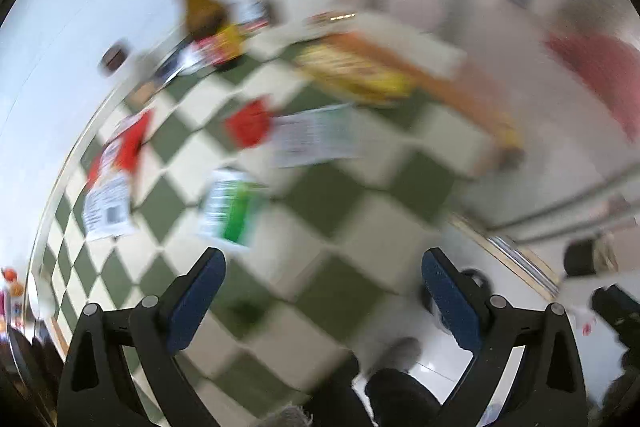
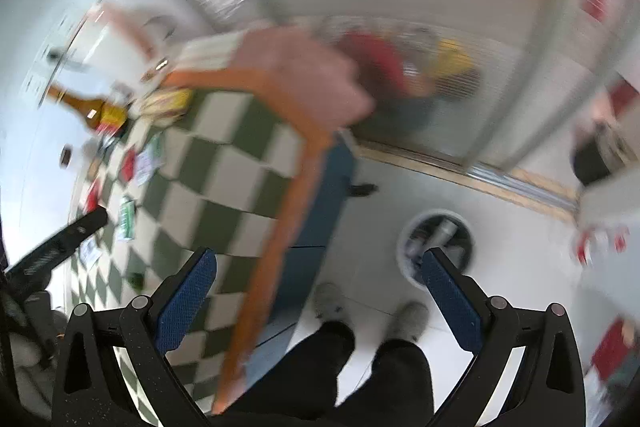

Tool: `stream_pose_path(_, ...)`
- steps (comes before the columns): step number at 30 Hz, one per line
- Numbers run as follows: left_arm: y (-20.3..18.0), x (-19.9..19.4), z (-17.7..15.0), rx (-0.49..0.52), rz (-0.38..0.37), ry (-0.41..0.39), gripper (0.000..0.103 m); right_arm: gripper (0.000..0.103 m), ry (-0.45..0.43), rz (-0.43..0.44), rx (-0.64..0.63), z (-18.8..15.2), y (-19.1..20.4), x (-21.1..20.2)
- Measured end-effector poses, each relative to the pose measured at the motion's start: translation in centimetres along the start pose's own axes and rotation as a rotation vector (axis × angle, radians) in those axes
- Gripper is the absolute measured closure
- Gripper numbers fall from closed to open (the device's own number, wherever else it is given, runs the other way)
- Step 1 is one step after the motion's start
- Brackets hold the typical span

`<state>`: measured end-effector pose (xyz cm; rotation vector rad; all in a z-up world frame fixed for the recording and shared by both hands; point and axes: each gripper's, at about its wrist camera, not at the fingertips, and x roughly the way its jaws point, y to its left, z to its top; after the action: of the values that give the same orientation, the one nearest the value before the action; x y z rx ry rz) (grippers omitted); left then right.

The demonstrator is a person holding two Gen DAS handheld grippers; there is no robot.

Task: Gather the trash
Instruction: 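Swing both tools back toward the counter, then grasp the green medicine sachet with the left tool while the right tool reaches for the white sachet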

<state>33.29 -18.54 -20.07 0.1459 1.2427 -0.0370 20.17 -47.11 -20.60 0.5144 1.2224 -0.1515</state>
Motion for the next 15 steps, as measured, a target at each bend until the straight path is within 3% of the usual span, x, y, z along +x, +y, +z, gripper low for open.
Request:
stream_pose_path(3,6.2,4.8,0.9,-0.096,0.022,0.096,0.004,0.0,0.036,0.024,-0.082,2.7,6.1,3.9)
stream_pose_path(6,10.4,10.2,1.7,-0.184,-0.056,0.193,0.006,0.0,0.076,0.036,-0.152,5.0,12.3,8.4)
stream_pose_path(10,11.4,14.8,2.2,-0.188,-0.126,0.268,0.023,0.0,0.123,0.015,-0.215,6.8,17.6,13.7)
stream_pose_path(11,11.2,14.7,2.3,-0.177,-0.111,0.253,0.026,0.0,0.131,0.005,-0.226,7.3,18.6,15.0)
stream_pose_path(13,10.4,14.5,2.7,-0.128,-0.092,0.224,0.036,0.0,0.14,-0.007,-0.239,8.1,20.0,17.1)
stream_pose_path(14,10.2,14.5,2.7,-0.113,-0.075,0.214,0.048,0.0,0.145,-0.018,-0.247,8.6,20.9,18.2)
stream_pose_path(15,10.0,14.1,2.6,-0.093,-0.076,0.195,0.067,0.0,0.146,-0.021,-0.25,9.2,21.7,19.0)
